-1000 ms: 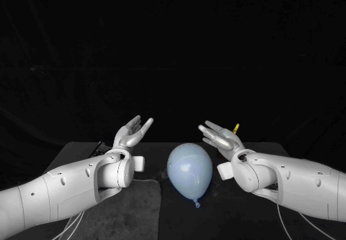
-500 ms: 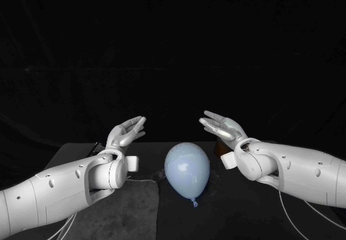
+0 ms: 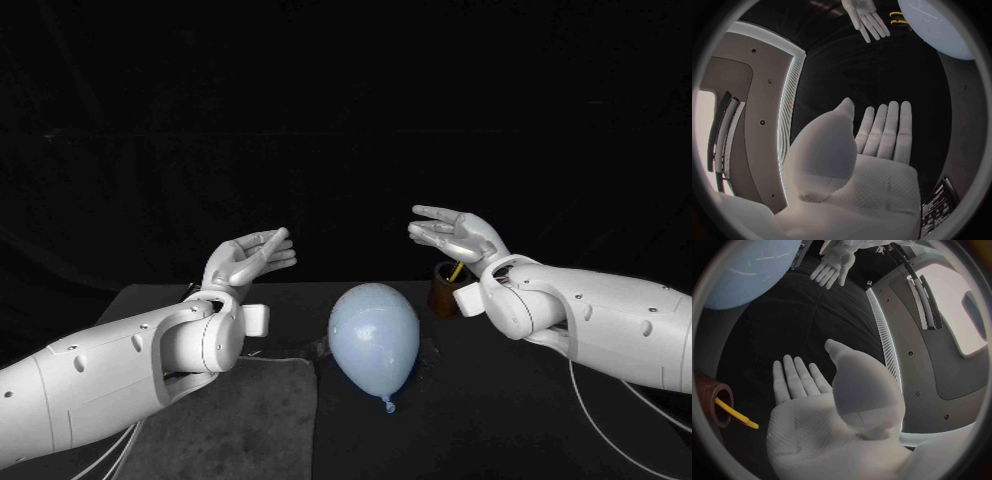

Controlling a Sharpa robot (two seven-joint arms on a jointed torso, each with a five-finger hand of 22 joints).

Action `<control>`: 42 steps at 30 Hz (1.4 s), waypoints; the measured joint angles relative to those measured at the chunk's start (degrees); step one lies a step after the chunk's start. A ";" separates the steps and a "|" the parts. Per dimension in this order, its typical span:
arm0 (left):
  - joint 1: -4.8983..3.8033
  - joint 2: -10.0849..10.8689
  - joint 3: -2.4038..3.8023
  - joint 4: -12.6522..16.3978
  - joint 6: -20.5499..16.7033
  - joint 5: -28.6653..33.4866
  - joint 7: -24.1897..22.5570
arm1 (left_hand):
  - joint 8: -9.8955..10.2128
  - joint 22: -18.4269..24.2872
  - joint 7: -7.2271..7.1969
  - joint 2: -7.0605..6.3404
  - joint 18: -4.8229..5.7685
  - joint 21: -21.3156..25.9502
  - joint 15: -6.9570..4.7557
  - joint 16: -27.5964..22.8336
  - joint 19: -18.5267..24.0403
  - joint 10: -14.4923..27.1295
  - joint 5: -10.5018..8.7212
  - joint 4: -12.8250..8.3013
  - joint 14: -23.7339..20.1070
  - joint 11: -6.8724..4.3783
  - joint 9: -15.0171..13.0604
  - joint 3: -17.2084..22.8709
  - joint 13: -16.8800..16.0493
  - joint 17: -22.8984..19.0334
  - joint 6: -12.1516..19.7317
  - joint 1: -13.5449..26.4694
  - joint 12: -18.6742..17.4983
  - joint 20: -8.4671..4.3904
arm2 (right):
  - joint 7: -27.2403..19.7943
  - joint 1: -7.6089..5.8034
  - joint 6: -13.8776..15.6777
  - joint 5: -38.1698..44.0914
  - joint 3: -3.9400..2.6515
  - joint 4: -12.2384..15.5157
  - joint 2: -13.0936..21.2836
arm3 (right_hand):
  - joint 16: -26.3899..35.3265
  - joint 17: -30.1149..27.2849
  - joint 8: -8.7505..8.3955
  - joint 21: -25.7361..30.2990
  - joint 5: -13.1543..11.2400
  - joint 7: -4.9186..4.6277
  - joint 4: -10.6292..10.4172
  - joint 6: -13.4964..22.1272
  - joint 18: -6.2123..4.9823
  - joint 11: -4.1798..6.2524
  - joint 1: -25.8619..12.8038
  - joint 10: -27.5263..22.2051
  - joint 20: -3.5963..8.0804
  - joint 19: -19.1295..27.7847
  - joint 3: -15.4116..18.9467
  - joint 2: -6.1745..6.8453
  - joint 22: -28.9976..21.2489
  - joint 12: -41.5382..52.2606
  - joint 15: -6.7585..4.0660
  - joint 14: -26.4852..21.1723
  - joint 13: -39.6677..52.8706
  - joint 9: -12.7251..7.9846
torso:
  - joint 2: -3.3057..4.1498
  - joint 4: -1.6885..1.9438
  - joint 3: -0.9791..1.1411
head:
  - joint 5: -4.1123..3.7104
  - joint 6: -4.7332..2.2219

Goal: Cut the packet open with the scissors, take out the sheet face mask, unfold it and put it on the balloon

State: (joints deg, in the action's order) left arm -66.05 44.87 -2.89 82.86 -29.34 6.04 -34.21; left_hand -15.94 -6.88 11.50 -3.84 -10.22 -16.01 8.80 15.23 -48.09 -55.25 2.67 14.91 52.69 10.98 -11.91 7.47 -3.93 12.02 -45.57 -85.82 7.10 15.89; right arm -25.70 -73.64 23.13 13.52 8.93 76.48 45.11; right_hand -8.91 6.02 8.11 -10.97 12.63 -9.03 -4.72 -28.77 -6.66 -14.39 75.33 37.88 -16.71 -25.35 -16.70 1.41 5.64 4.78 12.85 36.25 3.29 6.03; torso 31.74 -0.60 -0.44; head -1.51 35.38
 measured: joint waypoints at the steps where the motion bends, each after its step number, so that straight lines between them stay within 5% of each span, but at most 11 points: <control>1: -0.22 0.31 0.00 0.25 0.43 -0.02 0.08 | 0.00 -0.09 0.16 -0.48 -0.01 -0.39 -0.18 0.02 -0.82 -0.72 0.00 -0.99 0.19 -0.31 0.00 0.29 0.00 0.15 -0.42 -1.76 0.00 -0.22 | 0.08 -0.26 0.09 0.66 0.00 -0.13 0.18 | -0.72 0.32 0.63 -1.10 -0.25 -0.16 0.67 -2.08 -0.55 0.30 0.33 2.32 0.04 -2.30 -0.66 0.35 0.44 0.28 -0.42 2.43 0.09 0.38 | 0.12 0.02 0.01 | -0.05 -0.04; 3: -0.77 1.17 0.00 1.04 1.49 -0.23 0.39 | -0.25 -0.15 0.34 -1.02 -0.02 -0.83 -0.20 -0.13 -1.78 -1.72 0.00 -2.26 0.20 -0.73 -0.03 0.94 0.03 0.31 -1.15 -4.43 0.00 -0.82 | 0.35 -0.85 0.20 2.35 0.00 -0.27 0.63 | -2.44 1.16 2.16 -3.71 -0.95 -0.56 2.32 -7.28 -1.77 0.93 1.13 7.73 0.20 -7.38 -2.64 1.17 1.37 0.59 -1.27 8.01 0.17 1.34 | 0.34 0.05 0.02 | -0.13 -0.15; 4: -0.99 1.53 0.00 1.37 1.95 -0.38 0.53 | -0.34 -0.32 0.41 -1.20 -0.03 -1.34 -0.76 -0.08 -2.89 -2.55 0.00 -2.69 1.02 -1.06 -0.03 1.37 0.07 0.58 -1.69 -5.55 0.00 -1.24 | 0.50 -1.13 0.23 3.12 -0.02 -0.33 0.83 | -4.47 2.15 3.83 -6.99 -1.79 -1.35 4.58 -14.40 -2.93 2.48 1.96 15.54 1.20 -15.06 -6.57 2.69 2.39 0.93 -3.42 16.49 0.27 2.28 | 0.49 0.07 0.03 | -0.18 -0.21; 6: -1.44 2.39 0.00 2.22 3.00 -0.85 0.94 | -0.35 -0.67 0.38 -1.52 -0.02 -2.40 -1.35 0.84 -4.89 -3.82 0.00 -2.93 3.12 -1.56 -0.03 1.62 0.15 1.23 -2.22 -6.31 -0.36 -2.11 | 0.90 -1.72 0.22 4.92 -0.03 -0.33 1.25 | -5.53 2.76 4.52 -8.87 -2.30 -2.39 5.70 -18.23 -3.48 3.44 1.79 19.91 1.88 -19.10 -9.61 3.69 2.90 0.93 -4.55 21.33 0.34 2.68 | 0.76 0.08 0.03 | -0.25 -0.33; 14: -2.39 4.57 -0.02 5.16 5.72 -2.46 2.36 | -0.35 -2.23 0.17 -2.31 -0.01 -6.10 -3.46 3.35 -9.48 -9.34 0.00 -1.21 9.24 -2.78 0.42 3.34 0.14 3.80 -4.72 -7.10 -0.90 -5.04 | 2.79 -3.50 -0.13 11.76 -0.08 -0.01 2.64 | -8.74 5.57 4.95 -14.49 -3.20 -3.72 7.11 -21.95 -3.54 5.41 0.91 26.12 4.98 -26.76 -13.10 5.64 5.32 0.10 -7.50 30.84 0.46 2.85 | 1.95 0.09 0.15 | -0.54 -0.73; 16: -2.56 5.11 -0.02 6.11 6.20 -2.77 2.68 | -0.05 -2.61 0.21 -2.31 0.01 -6.85 -3.79 3.91 -9.79 -9.80 0.00 -0.92 10.09 -2.90 0.57 3.61 0.14 4.44 -4.92 -7.10 -1.28 -5.34 | 3.54 -4.25 -0.46 14.22 -0.08 0.00 3.01 | -13.34 8.78 4.95 -21.93 -2.66 -3.00 8.07 -22.87 -3.44 6.84 1.06 27.55 7.68 -33.37 -12.14 6.07 9.33 -0.29 -9.71 38.09 0.54 2.84 | 2.26 0.09 0.17 | -0.91 -0.94; 19: -2.75 5.73 -0.03 7.34 6.71 -3.10 3.07 | 0.25 -2.80 0.21 -2.69 0.02 -6.97 -3.80 4.01 -9.79 -9.80 0.00 -0.20 10.11 -2.89 0.77 3.52 0.19 5.10 -4.92 -6.72 -1.97 -5.34 | 4.73 -5.55 -1.20 17.91 -0.16 -0.29 3.52 | -18.57 13.67 4.70 -29.77 -1.85 -2.42 8.71 -23.86 -3.42 7.29 0.46 28.93 9.45 -35.09 -12.30 6.67 14.43 -1.02 -11.29 42.98 0.54 2.71 | 2.72 0.05 0.24 | -1.79 -1.39; 23: -2.94 6.46 -0.04 8.99 7.10 -3.37 3.46 | 0.52 -2.80 0.39 -2.97 0.04 -6.97 -3.35 4.01 -9.46 -9.57 0.00 0.20 9.66 -2.67 0.89 3.45 0.19 5.50 -5.11 -6.45 -2.28 -5.02 | 6.47 -7.72 -2.45 22.74 -0.17 -1.26 4.20 | -28.26 21.02 4.25 -40.33 -2.37 -1.93 8.86 -24.44 -3.33 7.97 -0.77 29.24 10.04 -38.64 -13.07 7.90 24.68 -1.02 -11.85 47.28 0.54 2.63 | 3.21 -0.04 0.32 | -2.96 -1.70; 30: -3.23 7.02 -0.04 10.75 7.36 -3.60 3.78 | 0.75 -2.80 0.60 -3.20 0.08 -6.97 -3.15 4.23 -9.45 -9.57 0.00 0.51 9.45 -2.67 0.95 3.45 0.19 5.86 -4.89 -6.21 -2.49 -5.02 | 9.83 -11.21 -4.66 32.58 -0.27 -3.00 6.54 | -58.31 50.60 3.78 -63.05 -2.75 -2.06 8.37 -25.05 0.99 7.53 -2.06 28.23 9.18 -49.06 -15.35 9.13 55.49 -1.02 -11.46 47.82 0.54 3.11 | 3.97 -0.11 0.46 | -4.45 -1.69; 34: -3.34 7.10 -0.05 11.07 7.39 -3.64 3.90 | 0.75 -2.85 0.60 -3.26 0.10 -6.97 -3.14 4.23 -9.45 -9.57 0.00 0.51 9.44 -2.67 0.95 3.45 0.18 5.93 -4.89 -6.15 -2.49 -5.02 | 11.91 -12.15 -5.90 38.52 -0.27 -3.41 7.77 | -63.75 56.28 3.78 -67.09 -2.43 -2.24 8.36 -25.29 1.87 7.32 -2.09 28.01 8.81 -51.46 -15.81 9.16 61.71 -1.02 -11.30 47.66 0.54 3.38 | 4.25 -0.24 0.59 | -4.61 -1.57; 42: -3.54 6.99 -0.05 11.18 7.44 -3.69 4.05 | 0.75 -2.85 0.60 -3.26 0.13 -6.97 -3.14 4.47 -9.24 -9.57 0.00 0.67 9.44 -2.67 0.95 3.29 0.18 6.14 -4.88 -6.15 -2.49 -4.82 | 15.99 -13.24 -7.13 53.97 -0.23 -3.01 10.31 | -64.68 56.65 3.78 -67.40 -3.57 -2.09 8.08 -25.66 1.88 7.24 -1.95 26.27 8.69 -51.24 -15.53 10.75 62.44 -1.02 -10.90 47.86 0.53 3.57 | 4.69 -0.48 0.79 | -4.80 -1.59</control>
State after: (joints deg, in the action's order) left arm -69.60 51.87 -2.94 94.04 -21.90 2.35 -30.17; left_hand -15.19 -9.73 12.09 -7.10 -10.10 -22.98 5.67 19.69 -57.33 -64.82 2.67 15.59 62.13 8.30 -10.96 10.76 -3.75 18.16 -50.45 -91.97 4.61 11.08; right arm -9.70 -86.88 16.01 67.48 8.71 73.46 55.42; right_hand -73.59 62.67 11.89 -78.37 9.06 -11.12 3.36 -54.43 -4.77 -7.16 73.38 64.15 -8.02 -76.59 -32.23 12.16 68.09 3.75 1.95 84.12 3.82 9.60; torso 36.43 -1.08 0.35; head -6.31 33.79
